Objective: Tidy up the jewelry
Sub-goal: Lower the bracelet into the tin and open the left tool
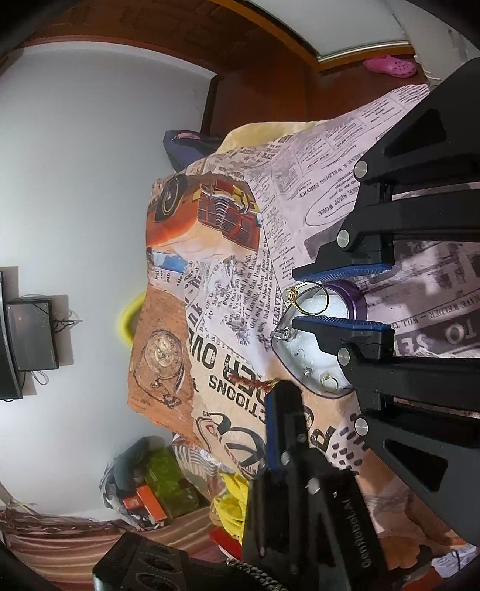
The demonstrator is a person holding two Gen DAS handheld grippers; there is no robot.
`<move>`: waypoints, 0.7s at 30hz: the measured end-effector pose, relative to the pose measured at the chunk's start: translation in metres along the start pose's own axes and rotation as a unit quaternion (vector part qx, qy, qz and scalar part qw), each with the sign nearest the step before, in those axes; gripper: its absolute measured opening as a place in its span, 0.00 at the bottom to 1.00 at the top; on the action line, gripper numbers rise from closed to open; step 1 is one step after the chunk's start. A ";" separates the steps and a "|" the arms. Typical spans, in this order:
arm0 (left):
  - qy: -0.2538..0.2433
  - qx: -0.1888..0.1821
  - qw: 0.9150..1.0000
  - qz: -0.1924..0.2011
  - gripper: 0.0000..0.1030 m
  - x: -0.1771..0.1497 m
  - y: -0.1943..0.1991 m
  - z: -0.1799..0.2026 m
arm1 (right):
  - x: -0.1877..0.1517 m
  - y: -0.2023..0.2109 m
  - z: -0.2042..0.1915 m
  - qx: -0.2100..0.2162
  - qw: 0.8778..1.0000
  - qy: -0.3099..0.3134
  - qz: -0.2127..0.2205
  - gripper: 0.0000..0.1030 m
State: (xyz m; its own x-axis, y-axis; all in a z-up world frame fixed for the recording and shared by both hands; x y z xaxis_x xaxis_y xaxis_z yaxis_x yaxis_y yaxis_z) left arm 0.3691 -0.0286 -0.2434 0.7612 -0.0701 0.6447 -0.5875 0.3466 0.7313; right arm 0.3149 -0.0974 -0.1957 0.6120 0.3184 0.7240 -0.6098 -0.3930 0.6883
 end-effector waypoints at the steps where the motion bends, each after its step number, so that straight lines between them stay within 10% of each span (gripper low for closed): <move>1: 0.002 -0.003 1.000 -0.005 0.04 -0.001 -0.004 -0.001 | -0.001 -0.002 0.000 0.002 1.000 0.001 -0.002 0.17; 21: 0.008 0.005 1.000 -0.029 0.04 -0.008 -0.025 -0.014 | -0.016 -0.043 -0.002 0.023 0.998 0.001 -0.059 0.16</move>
Point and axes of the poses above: each gripper's, at about its wrist camera, not at the fingertips, and y roughly against the way its jaws point, z to its right, x to its top, the point moved 9 cm from there along -y, roughly the way its jaws point, and after that the axes turned 1 degree about -z, right-handed, at the moved point
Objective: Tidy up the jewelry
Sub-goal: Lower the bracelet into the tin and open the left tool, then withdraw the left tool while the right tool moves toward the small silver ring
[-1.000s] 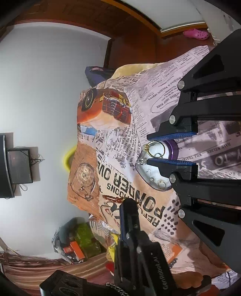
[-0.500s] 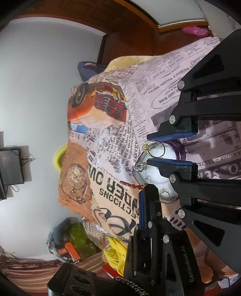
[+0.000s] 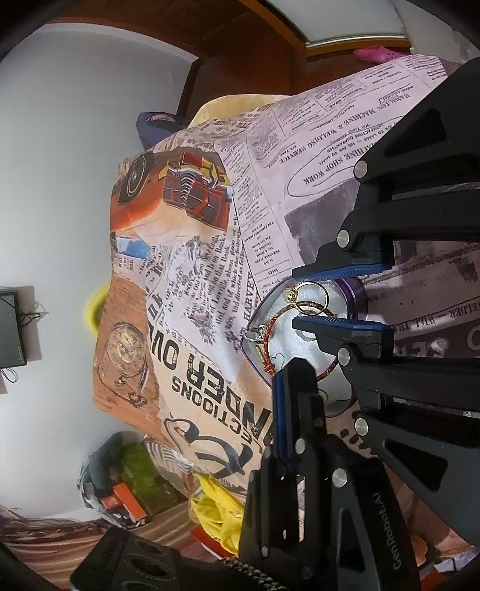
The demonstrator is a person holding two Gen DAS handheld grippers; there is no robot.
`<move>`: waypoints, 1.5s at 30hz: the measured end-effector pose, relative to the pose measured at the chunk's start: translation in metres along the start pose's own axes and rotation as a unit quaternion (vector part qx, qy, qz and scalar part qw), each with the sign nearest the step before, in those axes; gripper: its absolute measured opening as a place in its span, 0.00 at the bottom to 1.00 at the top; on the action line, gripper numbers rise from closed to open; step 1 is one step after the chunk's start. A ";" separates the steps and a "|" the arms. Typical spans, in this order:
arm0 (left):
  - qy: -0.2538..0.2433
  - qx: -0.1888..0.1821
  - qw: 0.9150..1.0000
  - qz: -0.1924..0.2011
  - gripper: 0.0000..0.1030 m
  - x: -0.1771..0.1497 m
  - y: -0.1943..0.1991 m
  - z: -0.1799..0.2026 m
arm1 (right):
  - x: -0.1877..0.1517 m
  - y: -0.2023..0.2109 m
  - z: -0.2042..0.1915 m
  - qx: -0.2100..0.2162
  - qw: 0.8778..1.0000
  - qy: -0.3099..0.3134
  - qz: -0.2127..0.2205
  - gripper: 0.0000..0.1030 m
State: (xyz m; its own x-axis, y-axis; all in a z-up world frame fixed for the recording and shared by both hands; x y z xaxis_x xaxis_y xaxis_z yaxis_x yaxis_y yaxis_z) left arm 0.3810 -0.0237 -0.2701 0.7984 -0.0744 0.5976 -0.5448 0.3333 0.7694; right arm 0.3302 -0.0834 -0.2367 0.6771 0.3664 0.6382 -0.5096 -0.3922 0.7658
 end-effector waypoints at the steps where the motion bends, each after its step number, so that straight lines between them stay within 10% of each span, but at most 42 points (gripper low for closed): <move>1: -0.002 0.007 1.000 0.004 0.04 0.001 0.003 -0.002 | 0.000 0.000 -0.001 0.001 1.000 0.001 -0.001 0.16; 27: 0.019 0.065 0.998 0.003 0.11 -0.016 0.023 -0.046 | -0.002 -0.015 -0.038 0.022 0.998 0.046 -0.039 0.17; 45: -0.005 0.084 0.996 0.030 0.27 -0.025 0.083 -0.016 | 0.004 0.064 -0.044 -0.008 0.999 0.046 0.023 0.26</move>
Point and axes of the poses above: each gripper's, at about its wrist camera, not at the fingertips, and y roughly against the way its jaws point, z to its right, x to its top, the point moved 9 cm from there along -y, roughly the way its jaws point, and after that the axes turned 1 degree about -z, right-handed, at the moved point
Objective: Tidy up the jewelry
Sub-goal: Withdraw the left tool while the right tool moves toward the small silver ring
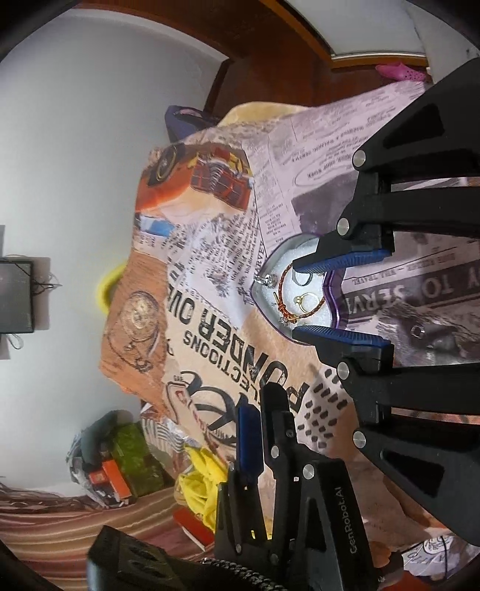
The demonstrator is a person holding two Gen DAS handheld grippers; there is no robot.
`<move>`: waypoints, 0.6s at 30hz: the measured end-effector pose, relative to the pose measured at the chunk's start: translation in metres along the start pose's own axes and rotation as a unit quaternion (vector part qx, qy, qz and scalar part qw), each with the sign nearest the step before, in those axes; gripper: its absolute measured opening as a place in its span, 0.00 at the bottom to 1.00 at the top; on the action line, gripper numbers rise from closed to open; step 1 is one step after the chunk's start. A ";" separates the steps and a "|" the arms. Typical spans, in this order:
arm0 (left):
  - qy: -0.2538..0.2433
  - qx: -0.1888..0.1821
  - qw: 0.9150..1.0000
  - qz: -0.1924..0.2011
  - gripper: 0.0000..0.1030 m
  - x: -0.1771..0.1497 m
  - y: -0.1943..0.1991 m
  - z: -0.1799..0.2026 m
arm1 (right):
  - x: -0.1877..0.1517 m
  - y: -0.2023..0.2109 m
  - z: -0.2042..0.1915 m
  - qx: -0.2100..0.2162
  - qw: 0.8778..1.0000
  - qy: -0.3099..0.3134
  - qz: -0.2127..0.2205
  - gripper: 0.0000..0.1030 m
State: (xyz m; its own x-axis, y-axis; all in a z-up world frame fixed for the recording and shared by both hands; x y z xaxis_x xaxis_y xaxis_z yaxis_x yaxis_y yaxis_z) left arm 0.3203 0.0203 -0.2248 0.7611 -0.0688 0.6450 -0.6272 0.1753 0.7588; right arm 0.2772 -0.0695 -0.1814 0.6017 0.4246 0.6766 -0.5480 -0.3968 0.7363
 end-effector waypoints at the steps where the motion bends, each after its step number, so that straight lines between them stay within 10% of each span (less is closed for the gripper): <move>1: -0.001 0.001 1.000 0.002 0.28 -0.001 0.005 0.001 | 0.000 0.004 0.000 -0.002 1.000 -0.001 0.002 0.26; 18: -0.003 0.009 1.000 0.002 0.38 -0.037 0.040 0.011 | -0.028 0.035 -0.004 -0.016 1.000 -0.019 0.001 0.26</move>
Point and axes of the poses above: each gripper's, at about its wrist camera, not at the fingertips, and y roughly against the way its jaws point, z to its right, x to its top, the point moved 9 cm from there along -y, roughly the way its jaws point, and after that the axes turned 1 degree about -z, right-handed, at the moved point
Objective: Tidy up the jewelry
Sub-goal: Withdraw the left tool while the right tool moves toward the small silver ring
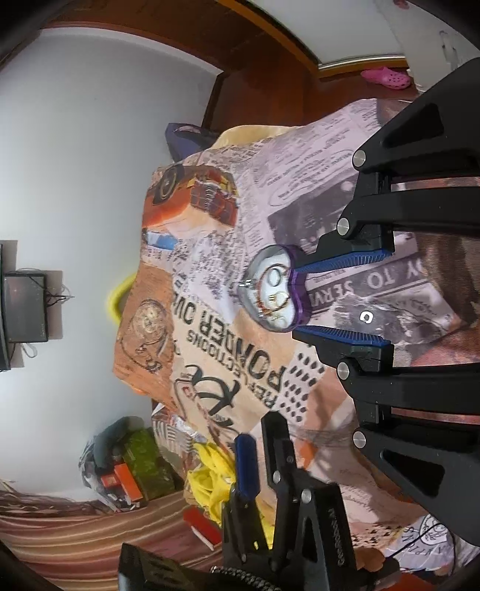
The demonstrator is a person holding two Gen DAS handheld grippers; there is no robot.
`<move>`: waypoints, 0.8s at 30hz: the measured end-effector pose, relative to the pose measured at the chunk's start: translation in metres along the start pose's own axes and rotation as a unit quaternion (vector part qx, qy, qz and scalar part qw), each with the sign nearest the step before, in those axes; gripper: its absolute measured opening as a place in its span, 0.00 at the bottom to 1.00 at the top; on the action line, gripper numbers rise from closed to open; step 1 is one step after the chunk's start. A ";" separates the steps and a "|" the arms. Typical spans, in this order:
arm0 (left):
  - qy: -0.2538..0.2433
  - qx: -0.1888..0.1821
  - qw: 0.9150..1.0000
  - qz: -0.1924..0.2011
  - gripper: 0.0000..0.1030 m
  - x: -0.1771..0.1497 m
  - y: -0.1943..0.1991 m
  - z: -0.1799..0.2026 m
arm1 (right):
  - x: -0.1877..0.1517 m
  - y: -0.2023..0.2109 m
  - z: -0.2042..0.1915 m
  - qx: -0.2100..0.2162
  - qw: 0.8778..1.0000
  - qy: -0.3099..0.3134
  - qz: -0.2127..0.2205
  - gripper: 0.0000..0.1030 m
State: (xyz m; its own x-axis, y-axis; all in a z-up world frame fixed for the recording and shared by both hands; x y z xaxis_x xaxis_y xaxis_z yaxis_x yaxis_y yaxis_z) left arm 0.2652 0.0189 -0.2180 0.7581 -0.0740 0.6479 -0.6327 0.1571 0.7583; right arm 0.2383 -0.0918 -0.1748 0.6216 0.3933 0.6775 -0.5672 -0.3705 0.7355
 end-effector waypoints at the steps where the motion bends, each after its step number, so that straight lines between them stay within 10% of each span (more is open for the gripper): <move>1: 0.000 0.000 1.000 -0.004 0.38 -0.004 -0.001 0.000 | -0.003 -0.002 0.001 0.000 1.000 -0.001 -0.004 0.26; 24: -0.001 -0.025 0.997 -0.079 0.38 -0.059 -0.065 0.008 | -0.070 -0.062 -0.014 0.037 0.995 -0.007 -0.094 0.26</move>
State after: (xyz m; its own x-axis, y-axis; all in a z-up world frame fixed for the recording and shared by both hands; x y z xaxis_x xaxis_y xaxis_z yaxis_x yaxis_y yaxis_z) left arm 0.2604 0.0053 -0.3055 0.8478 -0.1035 0.5201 -0.4961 0.1915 0.8469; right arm 0.2228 -0.0844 -0.2676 0.7205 0.4497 0.5279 -0.3995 -0.3530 0.8460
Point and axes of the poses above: each gripper's, at about its wrist camera, not at the fingertips, and y roughly against the way its jaws point, z to its right, x to its top, the point moved 9 cm from there along -y, roughly the way its jaws point, and after that the axes turned 1 degree about -z, right-handed, at the moved point
